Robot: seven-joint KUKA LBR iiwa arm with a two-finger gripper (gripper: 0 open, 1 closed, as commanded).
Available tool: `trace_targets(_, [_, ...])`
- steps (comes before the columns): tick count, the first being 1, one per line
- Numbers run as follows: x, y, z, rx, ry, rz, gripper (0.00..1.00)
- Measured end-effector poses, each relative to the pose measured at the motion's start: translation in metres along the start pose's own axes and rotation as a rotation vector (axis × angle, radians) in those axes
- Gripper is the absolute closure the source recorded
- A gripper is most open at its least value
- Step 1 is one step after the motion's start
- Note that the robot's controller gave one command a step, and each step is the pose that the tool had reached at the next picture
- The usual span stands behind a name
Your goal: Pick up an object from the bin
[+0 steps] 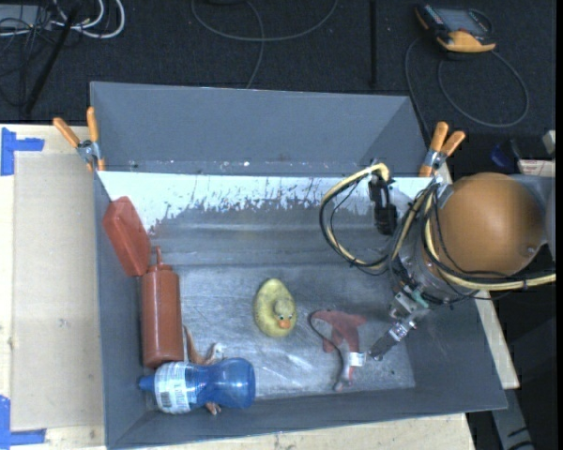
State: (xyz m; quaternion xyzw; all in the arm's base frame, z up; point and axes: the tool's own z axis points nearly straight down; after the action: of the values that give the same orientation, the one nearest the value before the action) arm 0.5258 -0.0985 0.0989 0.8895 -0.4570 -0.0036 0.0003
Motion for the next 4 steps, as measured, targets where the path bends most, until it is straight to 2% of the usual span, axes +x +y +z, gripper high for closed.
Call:
trace_targets(1, [0.009,0.001,-0.016,0.002,0.002,-0.309,0.00])
trace_targets(2, [-0.007,-0.005,-0.018,-0.001,0.002,-0.470,0.00])
trace_targets(3, [-0.015,-0.009,-0.016,0.001,-0.001,-0.296,0.00])
trace_targets(4, [-0.031,-0.022,-0.010,-0.001,0.003,-0.410,0.00])
